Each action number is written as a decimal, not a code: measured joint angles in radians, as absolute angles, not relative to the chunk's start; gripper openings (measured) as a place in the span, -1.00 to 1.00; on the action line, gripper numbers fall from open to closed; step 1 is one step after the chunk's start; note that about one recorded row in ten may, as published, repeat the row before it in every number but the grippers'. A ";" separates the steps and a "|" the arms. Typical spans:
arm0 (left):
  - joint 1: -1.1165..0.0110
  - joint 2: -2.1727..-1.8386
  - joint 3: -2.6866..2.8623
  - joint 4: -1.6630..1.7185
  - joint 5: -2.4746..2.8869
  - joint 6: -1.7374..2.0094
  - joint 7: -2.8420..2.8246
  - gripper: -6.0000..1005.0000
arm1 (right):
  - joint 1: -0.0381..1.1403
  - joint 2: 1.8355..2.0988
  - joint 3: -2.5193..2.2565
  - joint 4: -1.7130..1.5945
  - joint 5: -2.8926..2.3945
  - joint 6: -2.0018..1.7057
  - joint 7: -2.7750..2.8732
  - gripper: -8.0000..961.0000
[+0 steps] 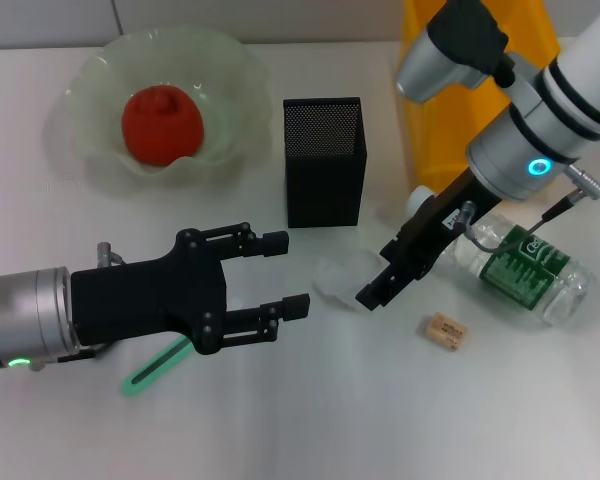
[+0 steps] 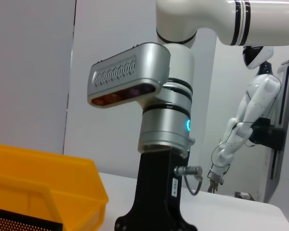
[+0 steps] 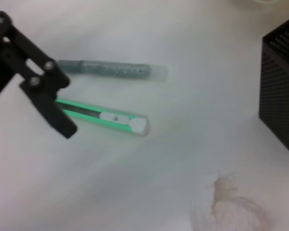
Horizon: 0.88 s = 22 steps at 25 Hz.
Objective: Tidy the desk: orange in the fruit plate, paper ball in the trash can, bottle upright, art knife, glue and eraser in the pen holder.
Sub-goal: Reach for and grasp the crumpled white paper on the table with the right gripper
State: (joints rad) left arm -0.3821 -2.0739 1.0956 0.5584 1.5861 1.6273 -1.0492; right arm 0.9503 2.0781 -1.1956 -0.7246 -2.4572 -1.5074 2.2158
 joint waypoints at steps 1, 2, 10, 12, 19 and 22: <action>-0.382 -2.074 1.095 0.558 1.586 1.628 -1.049 0.37 | 0.950 2.079 -1.200 -0.722 -2.457 -1.499 2.216 0.74; -0.382 -2.074 1.095 0.558 1.586 1.628 -1.049 0.37 | 0.950 2.079 -1.202 -0.721 -2.456 -1.492 2.216 0.74; -0.382 -2.074 1.095 0.558 1.586 1.628 -1.045 0.37 | 0.956 2.084 -1.207 -0.704 -2.447 -1.445 2.211 0.74; -0.383 -2.075 1.095 0.554 1.586 1.628 -1.038 0.36 | 0.961 2.086 -1.208 -0.691 -2.447 -1.434 2.206 0.74; -0.390 -2.075 1.095 0.537 1.576 1.628 -1.036 0.36 | 0.965 2.088 -1.212 -0.677 -2.439 -1.404 2.196 0.74; -0.393 -2.075 1.095 0.534 1.575 1.625 -1.035 0.36 | 0.965 2.088 -1.212 -0.675 -2.428 -1.404 2.189 0.74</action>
State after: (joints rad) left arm -0.3931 -2.0755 1.0952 0.5342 1.5754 1.6254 -1.0351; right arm 0.9649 2.0879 -1.2124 -0.6755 -2.4278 -1.4039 2.1891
